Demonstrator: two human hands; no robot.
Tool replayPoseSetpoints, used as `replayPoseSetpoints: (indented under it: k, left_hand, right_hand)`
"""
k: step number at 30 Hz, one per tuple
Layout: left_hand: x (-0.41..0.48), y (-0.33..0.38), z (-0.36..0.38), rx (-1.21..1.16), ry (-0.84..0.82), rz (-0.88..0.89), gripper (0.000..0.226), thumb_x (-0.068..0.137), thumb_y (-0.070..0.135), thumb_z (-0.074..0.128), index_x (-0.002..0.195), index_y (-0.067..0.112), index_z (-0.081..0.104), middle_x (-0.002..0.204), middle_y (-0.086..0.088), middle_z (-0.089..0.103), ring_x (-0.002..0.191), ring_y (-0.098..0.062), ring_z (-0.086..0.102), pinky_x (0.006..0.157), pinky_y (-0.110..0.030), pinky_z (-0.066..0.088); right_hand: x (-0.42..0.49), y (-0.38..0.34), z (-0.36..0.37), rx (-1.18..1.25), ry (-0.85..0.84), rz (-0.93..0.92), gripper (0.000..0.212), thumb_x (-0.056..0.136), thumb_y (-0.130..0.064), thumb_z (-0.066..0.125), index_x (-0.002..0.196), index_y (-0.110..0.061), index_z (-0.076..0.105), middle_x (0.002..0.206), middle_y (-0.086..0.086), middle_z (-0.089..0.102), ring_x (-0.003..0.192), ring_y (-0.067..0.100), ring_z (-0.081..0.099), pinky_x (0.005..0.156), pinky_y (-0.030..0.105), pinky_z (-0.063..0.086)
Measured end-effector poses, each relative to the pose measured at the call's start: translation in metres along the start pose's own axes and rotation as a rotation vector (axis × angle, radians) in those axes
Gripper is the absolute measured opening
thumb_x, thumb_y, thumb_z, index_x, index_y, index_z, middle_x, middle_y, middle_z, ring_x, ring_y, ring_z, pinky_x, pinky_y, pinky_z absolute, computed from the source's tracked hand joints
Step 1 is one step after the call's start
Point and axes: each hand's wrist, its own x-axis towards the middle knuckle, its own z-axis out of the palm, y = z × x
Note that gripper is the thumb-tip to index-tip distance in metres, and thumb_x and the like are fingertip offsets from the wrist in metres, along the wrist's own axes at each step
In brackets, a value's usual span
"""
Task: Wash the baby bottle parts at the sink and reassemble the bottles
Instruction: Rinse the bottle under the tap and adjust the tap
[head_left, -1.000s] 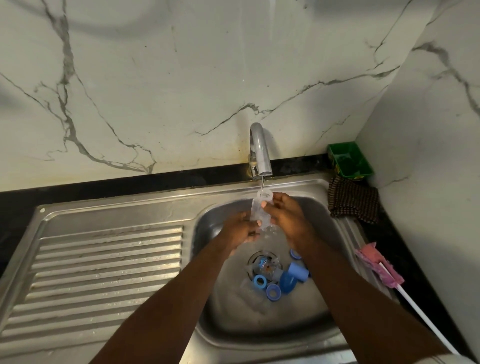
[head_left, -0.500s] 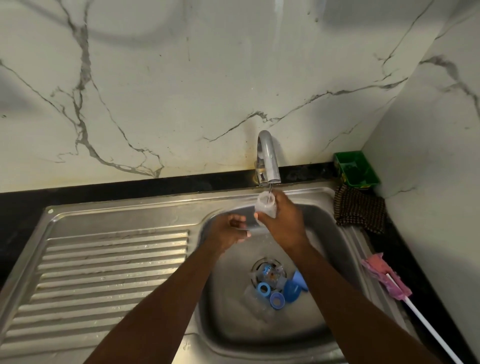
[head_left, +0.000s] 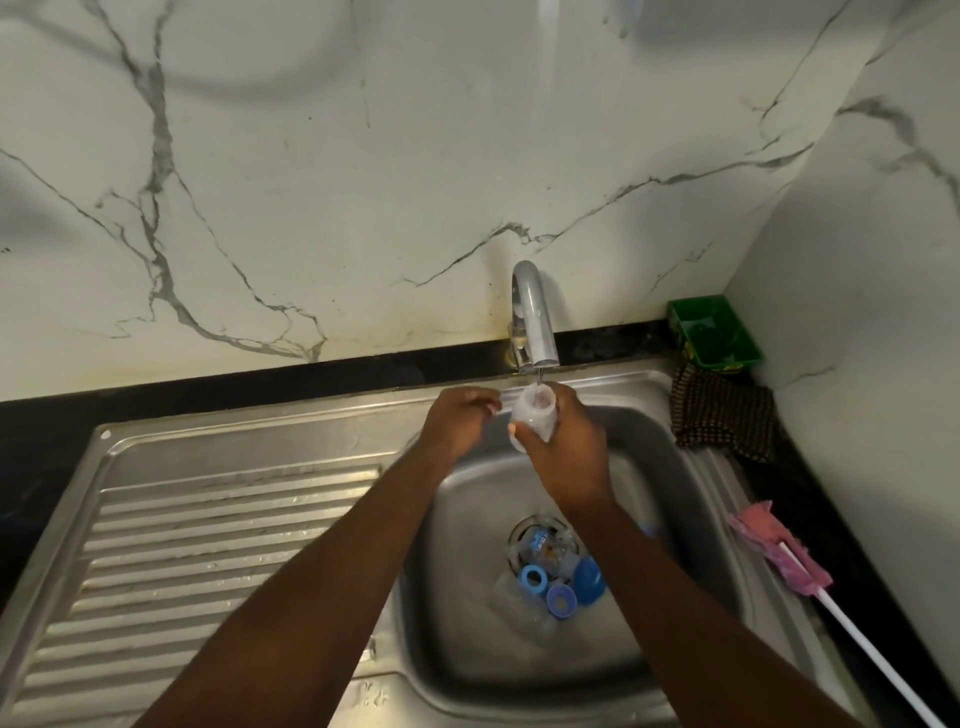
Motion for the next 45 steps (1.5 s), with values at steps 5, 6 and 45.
replayPoseSetpoints:
  k: [5, 6, 45]
  left_hand:
    - [0.017, 0.040, 0.007, 0.292, -0.118, 0.123, 0.032, 0.098, 0.002, 0.049, 0.124, 0.010, 0.066, 0.109, -0.009, 0.068, 0.102, -0.025, 0.064, 0.094, -0.038, 0.049]
    - [0.020, 0.047, 0.009, 0.339, -0.135, 0.144, 0.033, 0.098, 0.000, 0.049, 0.125, 0.008, 0.064, 0.111, -0.009, 0.067, 0.104, -0.026, 0.064, 0.095, -0.037, 0.049]
    - [0.014, 0.025, 0.023, 0.037, 0.078, 0.173, 0.008, 0.096, 0.017, 0.061, 0.101, 0.017, 0.066, 0.092, -0.004, 0.069, 0.085, -0.022, 0.069, 0.083, -0.042, 0.060]
  right_hand:
    - [-0.001, 0.007, 0.003, -0.087, -0.089, 0.006, 0.033, 0.078, -0.030, 0.081, 0.105, -0.024, 0.063, 0.099, -0.007, 0.068, 0.091, 0.012, 0.064, 0.082, 0.030, 0.052]
    - [0.000, 0.006, 0.002, -0.084, -0.076, -0.020, 0.034, 0.077, -0.029, 0.081, 0.105, -0.024, 0.062, 0.099, -0.007, 0.068, 0.091, 0.011, 0.064, 0.082, 0.029, 0.052]
    - [-0.002, 0.026, -0.009, -0.149, -0.232, 0.194, 0.041, 0.075, -0.029, 0.083, 0.108, -0.019, 0.061, 0.103, 0.000, 0.069, 0.096, 0.020, 0.064, 0.085, 0.034, 0.051]
